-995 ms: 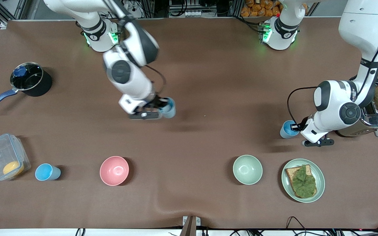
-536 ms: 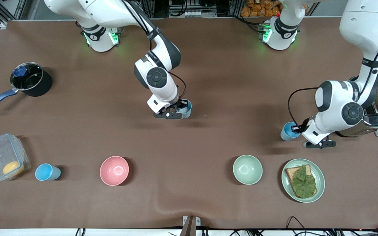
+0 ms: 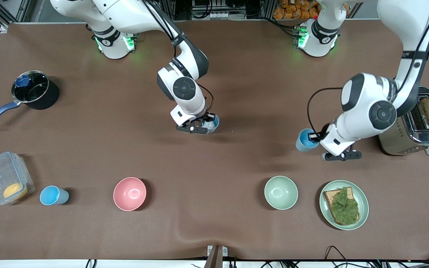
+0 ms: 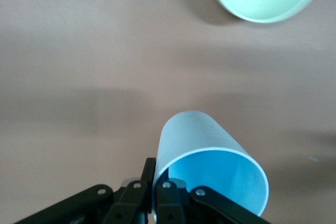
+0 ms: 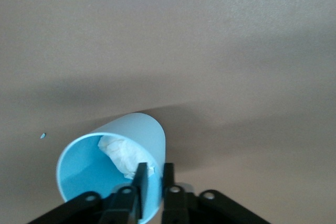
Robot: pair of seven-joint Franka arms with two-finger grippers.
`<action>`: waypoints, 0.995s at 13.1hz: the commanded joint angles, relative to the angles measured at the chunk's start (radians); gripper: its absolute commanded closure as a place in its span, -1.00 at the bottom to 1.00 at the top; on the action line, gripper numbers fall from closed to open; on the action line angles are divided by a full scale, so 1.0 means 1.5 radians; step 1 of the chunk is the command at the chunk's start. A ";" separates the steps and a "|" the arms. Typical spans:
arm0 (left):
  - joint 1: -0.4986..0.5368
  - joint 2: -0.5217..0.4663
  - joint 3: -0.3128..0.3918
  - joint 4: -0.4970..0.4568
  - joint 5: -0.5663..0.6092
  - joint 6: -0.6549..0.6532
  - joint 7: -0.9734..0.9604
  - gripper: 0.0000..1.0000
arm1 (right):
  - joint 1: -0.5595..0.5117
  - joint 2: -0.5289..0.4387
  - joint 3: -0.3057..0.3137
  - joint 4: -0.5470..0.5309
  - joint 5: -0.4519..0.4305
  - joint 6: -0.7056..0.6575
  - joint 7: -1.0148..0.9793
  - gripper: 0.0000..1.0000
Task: Stack blue cups with both arms
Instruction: 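Open the right gripper and withdraw while the left gripper carries its cup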
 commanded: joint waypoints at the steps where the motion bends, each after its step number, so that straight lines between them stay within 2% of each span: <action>1: 0.004 -0.094 -0.041 0.029 -0.024 -0.120 -0.084 1.00 | -0.001 -0.002 -0.007 0.022 -0.013 -0.012 0.018 -1.00; 3: 0.004 -0.128 -0.048 0.081 -0.019 -0.199 -0.080 1.00 | -0.018 -0.020 -0.010 0.053 -0.013 -0.071 0.016 -1.00; 4: -0.001 -0.124 -0.049 0.111 -0.019 -0.216 -0.089 1.00 | -0.032 -0.029 -0.011 0.085 -0.013 -0.123 0.014 -1.00; 6: -0.027 -0.095 -0.063 0.122 -0.020 -0.213 -0.115 1.00 | -0.070 -0.057 -0.012 0.130 -0.016 -0.212 -0.008 -1.00; 9: -0.135 -0.016 -0.062 0.152 -0.019 -0.137 -0.243 1.00 | -0.131 -0.114 -0.011 0.134 -0.018 -0.272 -0.095 -1.00; 11: -0.179 0.038 -0.062 0.189 -0.012 -0.118 -0.323 1.00 | -0.180 -0.160 -0.011 0.132 -0.018 -0.322 -0.169 -1.00; 13: -0.218 0.083 -0.062 0.197 0.010 -0.059 -0.341 1.00 | -0.243 -0.212 -0.011 0.127 -0.019 -0.377 -0.257 -1.00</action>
